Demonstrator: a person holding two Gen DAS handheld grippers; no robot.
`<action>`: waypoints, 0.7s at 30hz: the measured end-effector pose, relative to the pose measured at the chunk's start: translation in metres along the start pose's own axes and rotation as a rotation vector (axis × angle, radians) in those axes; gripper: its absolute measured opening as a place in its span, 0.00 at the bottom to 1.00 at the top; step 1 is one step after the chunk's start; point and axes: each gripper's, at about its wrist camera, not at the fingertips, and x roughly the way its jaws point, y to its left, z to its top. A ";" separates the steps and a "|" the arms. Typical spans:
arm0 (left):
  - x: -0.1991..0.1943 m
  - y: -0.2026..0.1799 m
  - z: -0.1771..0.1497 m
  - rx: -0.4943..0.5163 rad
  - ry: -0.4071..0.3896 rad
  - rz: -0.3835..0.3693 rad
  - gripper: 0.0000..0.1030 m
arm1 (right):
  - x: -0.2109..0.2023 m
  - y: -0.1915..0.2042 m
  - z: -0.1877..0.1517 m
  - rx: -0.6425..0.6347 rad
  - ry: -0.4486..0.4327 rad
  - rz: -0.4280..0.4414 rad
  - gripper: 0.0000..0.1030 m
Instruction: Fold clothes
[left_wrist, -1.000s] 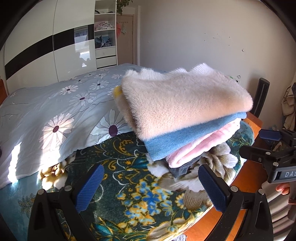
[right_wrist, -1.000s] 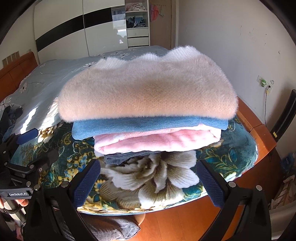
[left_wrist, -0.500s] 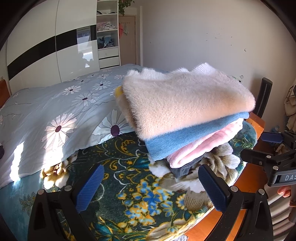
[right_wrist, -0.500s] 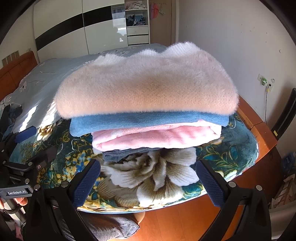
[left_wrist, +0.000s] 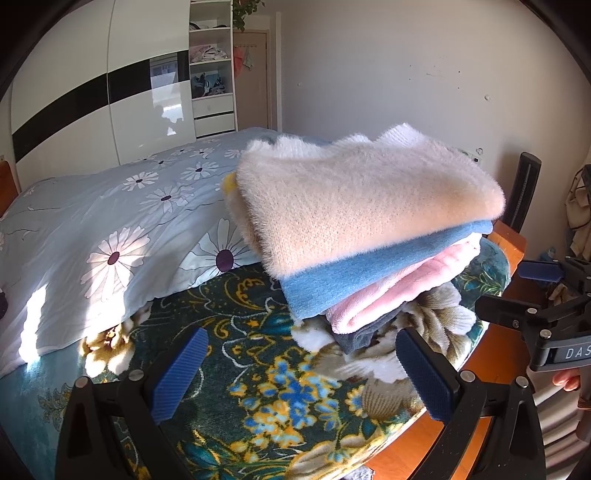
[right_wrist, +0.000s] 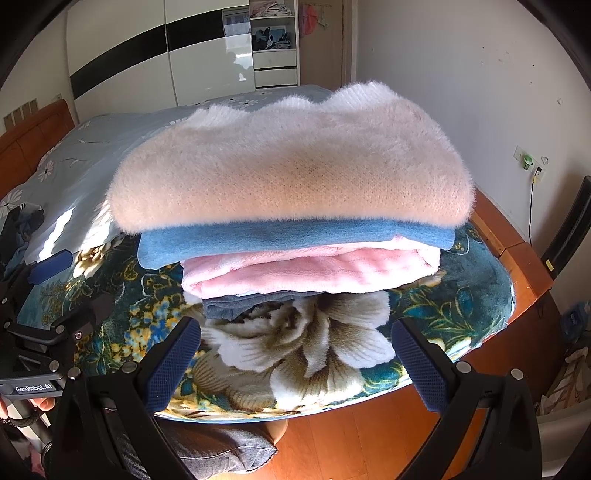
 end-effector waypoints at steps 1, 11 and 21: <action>0.000 0.000 0.000 0.000 0.000 -0.001 1.00 | 0.000 0.000 0.000 0.000 -0.001 -0.001 1.00; 0.000 -0.004 0.001 0.003 0.001 -0.003 1.00 | -0.002 0.000 0.002 0.000 0.000 0.001 1.00; 0.000 -0.004 0.000 -0.002 0.003 -0.001 1.00 | -0.002 -0.001 0.002 -0.002 0.002 0.008 1.00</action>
